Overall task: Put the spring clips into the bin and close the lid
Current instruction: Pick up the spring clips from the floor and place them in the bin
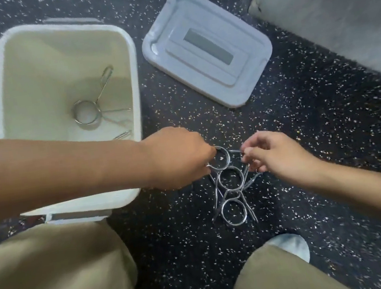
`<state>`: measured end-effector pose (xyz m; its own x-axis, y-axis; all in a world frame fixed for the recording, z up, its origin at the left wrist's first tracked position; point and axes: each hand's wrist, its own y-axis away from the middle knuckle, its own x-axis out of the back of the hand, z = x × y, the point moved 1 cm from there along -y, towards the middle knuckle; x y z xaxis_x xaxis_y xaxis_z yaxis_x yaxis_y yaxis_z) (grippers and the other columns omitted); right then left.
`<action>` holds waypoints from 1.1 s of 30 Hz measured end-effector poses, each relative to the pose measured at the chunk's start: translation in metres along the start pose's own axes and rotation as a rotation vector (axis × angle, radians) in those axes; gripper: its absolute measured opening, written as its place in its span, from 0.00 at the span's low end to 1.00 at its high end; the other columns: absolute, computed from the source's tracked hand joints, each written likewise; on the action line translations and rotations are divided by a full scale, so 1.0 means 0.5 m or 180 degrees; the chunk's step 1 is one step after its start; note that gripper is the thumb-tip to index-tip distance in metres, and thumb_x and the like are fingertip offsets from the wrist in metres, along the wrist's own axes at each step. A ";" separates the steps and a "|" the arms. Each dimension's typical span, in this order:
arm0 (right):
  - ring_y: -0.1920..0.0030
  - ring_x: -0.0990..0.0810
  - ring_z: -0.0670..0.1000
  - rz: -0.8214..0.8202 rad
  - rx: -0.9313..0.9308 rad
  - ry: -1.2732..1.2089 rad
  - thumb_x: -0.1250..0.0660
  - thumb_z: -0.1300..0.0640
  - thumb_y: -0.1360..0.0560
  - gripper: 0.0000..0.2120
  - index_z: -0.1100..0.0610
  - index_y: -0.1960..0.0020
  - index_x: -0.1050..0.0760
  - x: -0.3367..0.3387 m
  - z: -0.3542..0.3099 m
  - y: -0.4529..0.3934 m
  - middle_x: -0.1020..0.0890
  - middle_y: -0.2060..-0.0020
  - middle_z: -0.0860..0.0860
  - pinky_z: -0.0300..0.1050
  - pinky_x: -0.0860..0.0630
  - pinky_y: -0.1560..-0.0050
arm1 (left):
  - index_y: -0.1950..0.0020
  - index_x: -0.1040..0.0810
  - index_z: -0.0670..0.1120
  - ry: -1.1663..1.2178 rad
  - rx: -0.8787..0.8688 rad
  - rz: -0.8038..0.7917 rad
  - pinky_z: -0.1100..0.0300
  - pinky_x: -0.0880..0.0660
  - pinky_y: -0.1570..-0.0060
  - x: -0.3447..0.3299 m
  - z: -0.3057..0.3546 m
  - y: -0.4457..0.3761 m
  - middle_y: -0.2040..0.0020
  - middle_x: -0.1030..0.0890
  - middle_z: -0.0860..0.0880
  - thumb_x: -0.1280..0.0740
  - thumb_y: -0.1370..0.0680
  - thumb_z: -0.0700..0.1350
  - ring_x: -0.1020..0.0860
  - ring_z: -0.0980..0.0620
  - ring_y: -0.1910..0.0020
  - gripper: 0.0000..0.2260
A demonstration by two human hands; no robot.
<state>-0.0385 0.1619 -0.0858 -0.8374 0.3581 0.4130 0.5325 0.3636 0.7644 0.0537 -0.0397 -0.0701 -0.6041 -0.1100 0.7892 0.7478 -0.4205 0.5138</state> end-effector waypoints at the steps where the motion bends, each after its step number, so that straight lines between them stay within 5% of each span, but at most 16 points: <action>1: 0.61 0.17 0.46 -0.0056 0.0094 0.0327 0.34 0.57 0.20 0.04 0.52 0.49 0.20 -0.009 0.020 0.002 0.14 0.56 0.49 0.40 0.24 0.56 | 0.49 0.24 0.46 -0.0047 0.0038 -0.0077 0.49 0.20 0.60 -0.010 0.003 -0.014 0.55 0.18 0.47 0.42 0.18 0.54 0.19 0.42 0.59 0.14; 5: 0.48 0.20 0.47 -0.0295 0.0808 0.1810 0.34 0.52 0.21 0.10 0.51 0.40 0.22 -0.061 0.072 0.006 0.19 0.46 0.45 0.40 0.26 0.49 | 0.46 0.26 0.45 -0.0247 0.0095 -0.0268 0.51 0.21 0.65 -0.046 0.009 -0.065 0.56 0.21 0.47 0.39 0.19 0.42 0.22 0.44 0.63 0.04; 7: 0.46 0.19 0.52 -0.0327 0.1106 0.2306 0.37 0.50 0.21 0.12 0.52 0.39 0.24 -0.086 0.082 0.006 0.21 0.44 0.48 0.50 0.22 0.48 | 0.38 0.27 0.47 -0.0340 0.0104 -0.0338 0.52 0.28 0.68 -0.062 0.011 -0.082 0.55 0.28 0.49 0.36 0.23 0.36 0.26 0.46 0.63 0.14; 13: 0.58 0.18 0.58 -0.0104 0.1952 0.3069 0.34 0.52 0.24 0.08 0.55 0.55 0.21 -0.117 0.100 -0.001 0.19 0.60 0.52 0.51 0.24 0.62 | 0.35 0.28 0.48 -0.0588 0.0087 -0.0275 0.52 0.31 0.64 -0.099 0.015 -0.110 0.40 0.30 0.45 0.32 0.23 0.38 0.26 0.44 0.47 0.17; 17: 0.71 0.22 0.57 0.0132 0.2074 0.2932 0.25 0.59 0.32 0.08 0.57 0.64 0.24 -0.124 0.118 0.004 0.23 0.70 0.52 0.47 0.28 0.73 | 0.38 0.25 0.47 -0.0676 0.0039 -0.0257 0.52 0.29 0.61 -0.093 0.014 -0.116 0.39 0.30 0.45 0.37 0.20 0.38 0.26 0.45 0.47 0.12; 25: 0.61 0.21 0.54 0.0456 0.2091 0.2364 0.39 0.54 0.21 0.08 0.56 0.52 0.23 -0.080 0.112 0.038 0.20 0.59 0.50 0.49 0.25 0.61 | 0.35 0.25 0.48 -0.0419 0.0168 -0.0163 0.53 0.29 0.62 -0.081 -0.015 -0.096 0.43 0.30 0.46 0.37 0.20 0.36 0.37 0.50 0.54 0.15; 29: 0.55 0.21 0.50 0.0488 0.1771 0.1794 0.39 0.52 0.19 0.10 0.55 0.44 0.23 -0.054 0.101 0.047 0.20 0.52 0.48 0.46 0.26 0.55 | 0.36 0.26 0.47 -0.0133 0.0230 -0.0156 0.51 0.25 0.52 -0.062 -0.029 -0.072 0.45 0.30 0.47 0.38 0.21 0.35 0.36 0.50 0.51 0.15; 33: 0.63 0.25 0.39 0.0576 0.1244 0.0982 0.35 0.54 0.20 0.06 0.54 0.46 0.22 -0.042 0.103 0.045 0.21 0.53 0.45 0.36 0.29 0.57 | 0.41 0.26 0.46 -0.0167 0.0177 0.0039 0.48 0.26 0.46 -0.056 -0.047 -0.050 0.44 0.26 0.44 0.38 0.19 0.42 0.32 0.48 0.49 0.07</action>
<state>-0.0026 0.2068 -0.1027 -0.6938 0.1965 0.6928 0.6289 0.6340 0.4500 0.0456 -0.0475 -0.1131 -0.5807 -0.0669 0.8114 0.7700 -0.3687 0.5207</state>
